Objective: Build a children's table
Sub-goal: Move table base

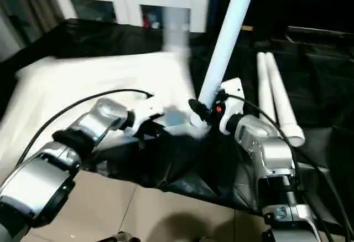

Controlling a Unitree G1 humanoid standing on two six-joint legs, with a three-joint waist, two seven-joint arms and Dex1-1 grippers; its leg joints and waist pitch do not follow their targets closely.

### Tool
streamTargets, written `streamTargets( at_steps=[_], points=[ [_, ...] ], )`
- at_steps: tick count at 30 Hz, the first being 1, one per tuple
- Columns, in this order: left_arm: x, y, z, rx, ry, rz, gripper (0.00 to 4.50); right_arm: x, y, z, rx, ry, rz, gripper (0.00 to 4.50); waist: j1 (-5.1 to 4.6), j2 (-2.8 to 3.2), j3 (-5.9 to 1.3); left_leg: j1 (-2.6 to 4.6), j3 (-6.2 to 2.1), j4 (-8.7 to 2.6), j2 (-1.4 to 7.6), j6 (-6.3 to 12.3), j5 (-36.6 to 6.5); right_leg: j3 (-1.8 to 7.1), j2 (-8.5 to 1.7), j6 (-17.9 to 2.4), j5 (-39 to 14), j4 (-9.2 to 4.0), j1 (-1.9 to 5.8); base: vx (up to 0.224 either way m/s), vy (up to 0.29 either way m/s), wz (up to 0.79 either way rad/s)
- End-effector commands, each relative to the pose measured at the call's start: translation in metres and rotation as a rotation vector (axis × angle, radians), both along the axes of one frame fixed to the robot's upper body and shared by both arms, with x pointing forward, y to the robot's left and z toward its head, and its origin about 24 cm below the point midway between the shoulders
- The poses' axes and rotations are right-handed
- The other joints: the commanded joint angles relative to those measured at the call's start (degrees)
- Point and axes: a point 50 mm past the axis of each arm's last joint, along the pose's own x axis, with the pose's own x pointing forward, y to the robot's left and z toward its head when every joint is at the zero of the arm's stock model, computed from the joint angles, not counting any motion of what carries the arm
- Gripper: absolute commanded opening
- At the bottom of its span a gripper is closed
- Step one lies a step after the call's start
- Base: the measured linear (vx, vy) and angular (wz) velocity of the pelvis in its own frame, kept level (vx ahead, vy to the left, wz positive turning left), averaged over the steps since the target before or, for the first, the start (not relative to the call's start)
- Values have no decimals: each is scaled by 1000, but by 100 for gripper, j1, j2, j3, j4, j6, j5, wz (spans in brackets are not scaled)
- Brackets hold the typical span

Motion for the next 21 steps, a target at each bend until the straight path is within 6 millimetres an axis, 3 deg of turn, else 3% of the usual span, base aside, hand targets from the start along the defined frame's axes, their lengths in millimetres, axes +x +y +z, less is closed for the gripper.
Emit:
streamTargets(
  at_steps=[1, 5, 6, 12, 14, 15, 17, 21],
  points=[
    [-3, -1, 0, -30, -32, -38, 1, 0, 3, 2, 4, -16, -5, 191, 58, -103, -509, 52, -78, -332, 185, 631, -308, 322, -539, -760, -1230, -438, 449, 0, 0, 0],
    [-8, -6, 0, -99, -69, -76, 0, 2, 4, 4, 11, -58, -24, 191, 98, -91, -490, 85, -68, -358, 217, 565, -477, 334, -557, -702, -1523, -468, 410, 0, 0, 0],
    [-8, -5, 0, -102, -72, -71, 44, 3, 4, 5, 10, -65, -27, 191, 107, -91, -491, 101, -68, -363, 228, 541, -509, 338, -553, -691, -1543, -465, 398, 0, 0, 0],
    [-5, 5, 3, -119, -107, -11, 100, 3, 9, 8, 14, -82, -6, 191, 98, -104, -473, 82, -73, -387, 229, 469, -664, 334, -572, -664, -1619, -466, 411, 0, 0, 0],
    [-4, 8, 3, -118, -123, 5, 103, 3, 11, 8, -2, -91, 10, 191, 76, -110, -476, 62, -71, -384, 205, 486, -616, 334, -568, -618, -1586, -460, 424, 0, 0, 0],
    [-4, 10, 3, -120, -122, 11, 103, 3, 11, 7, -8, -90, 15, 191, 77, -172, -474, 56, -67, -384, 197, 494, -566, 335, -579, -586, -1643, -456, 431, 0, 0, 0],
    [-5, 13, 1, -120, -117, 8, 103, 3, 11, 6, -17, -91, 22, 191, 70, -145, -467, 60, -59, -379, 195, 495, -552, 335, -570, -545, -1757, -484, 412, 0, 0, 0],
    [-8, 22, -5, -93, -98, 12, 104, 4, 13, 4, -36, -91, 43, 191, 61, -155, -462, 72, -64, -391, 213, 483, -595, 337, -573, -520, -1813, -481, 396, 0, 0, 0]
  ],
)
